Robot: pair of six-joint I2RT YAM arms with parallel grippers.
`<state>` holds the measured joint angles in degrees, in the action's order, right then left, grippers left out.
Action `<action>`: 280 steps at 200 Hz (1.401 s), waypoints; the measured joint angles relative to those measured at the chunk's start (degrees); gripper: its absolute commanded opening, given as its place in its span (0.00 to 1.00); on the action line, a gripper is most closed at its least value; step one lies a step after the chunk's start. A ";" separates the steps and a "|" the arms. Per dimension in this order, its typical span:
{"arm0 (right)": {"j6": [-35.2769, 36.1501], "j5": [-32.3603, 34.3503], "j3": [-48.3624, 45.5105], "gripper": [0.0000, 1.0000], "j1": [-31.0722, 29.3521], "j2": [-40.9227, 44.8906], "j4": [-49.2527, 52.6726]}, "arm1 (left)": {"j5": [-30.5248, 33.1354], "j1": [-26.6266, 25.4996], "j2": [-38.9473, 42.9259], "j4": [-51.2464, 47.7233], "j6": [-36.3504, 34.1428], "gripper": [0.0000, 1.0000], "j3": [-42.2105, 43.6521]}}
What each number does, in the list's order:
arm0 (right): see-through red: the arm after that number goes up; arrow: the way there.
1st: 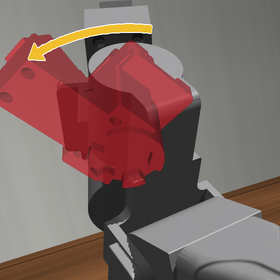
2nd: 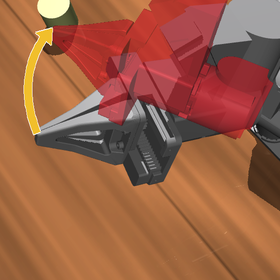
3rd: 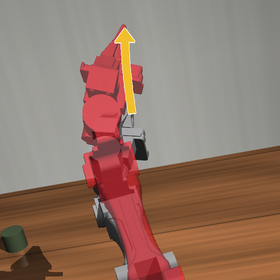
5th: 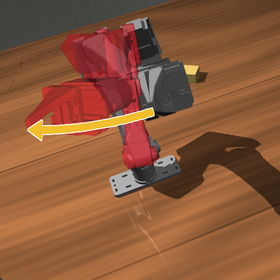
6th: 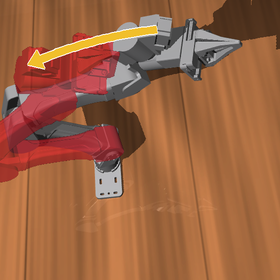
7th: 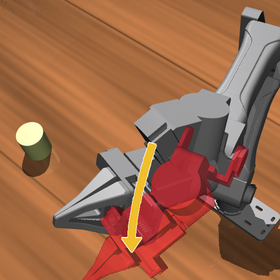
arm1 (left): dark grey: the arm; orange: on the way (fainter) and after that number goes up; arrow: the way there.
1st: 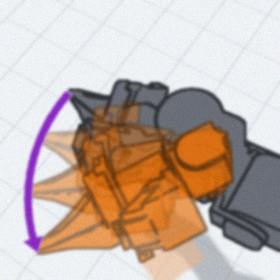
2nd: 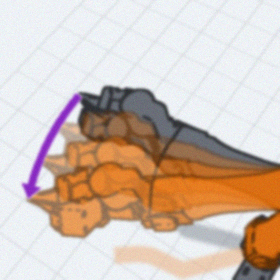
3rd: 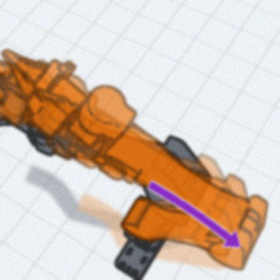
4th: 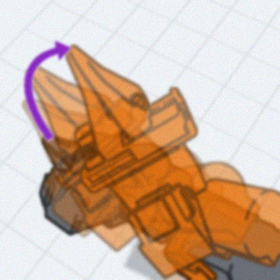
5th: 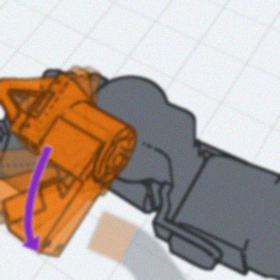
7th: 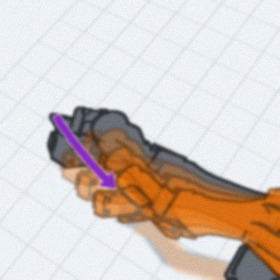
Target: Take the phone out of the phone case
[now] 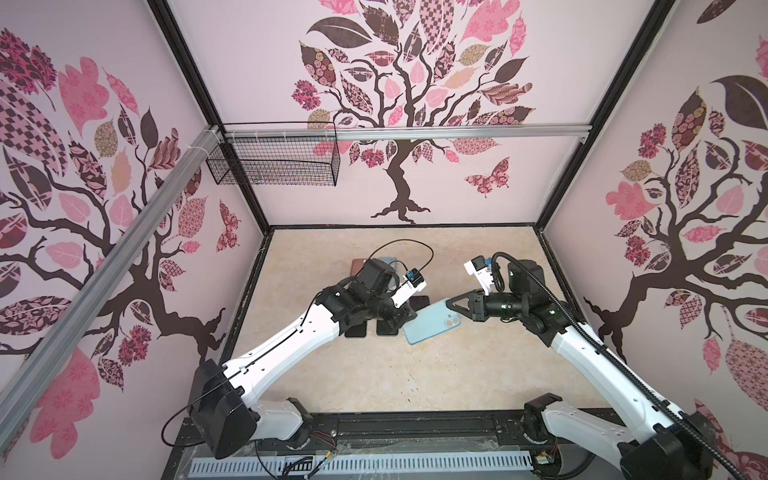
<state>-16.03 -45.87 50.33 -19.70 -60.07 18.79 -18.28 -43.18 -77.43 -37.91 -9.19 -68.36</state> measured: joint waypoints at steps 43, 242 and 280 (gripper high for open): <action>-0.13 0.57 -0.02 0.00 -0.02 0.02 -0.13 | -0.02 -0.09 -0.15 -0.11 -0.44 0.00 0.00; -23.19 33.77 -9.66 0.48 -6.99 1.55 -15.39 | 42.60 -12.04 -7.41 13.35 35.15 0.00 2.89; -22.75 34.10 -6.75 0.43 -8.35 -3.08 -15.65 | 43.76 -12.74 -7.43 13.29 36.04 0.00 1.97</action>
<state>-38.79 -11.77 43.57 -28.05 -63.16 3.14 25.47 -55.92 -84.86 -24.62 26.85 -66.39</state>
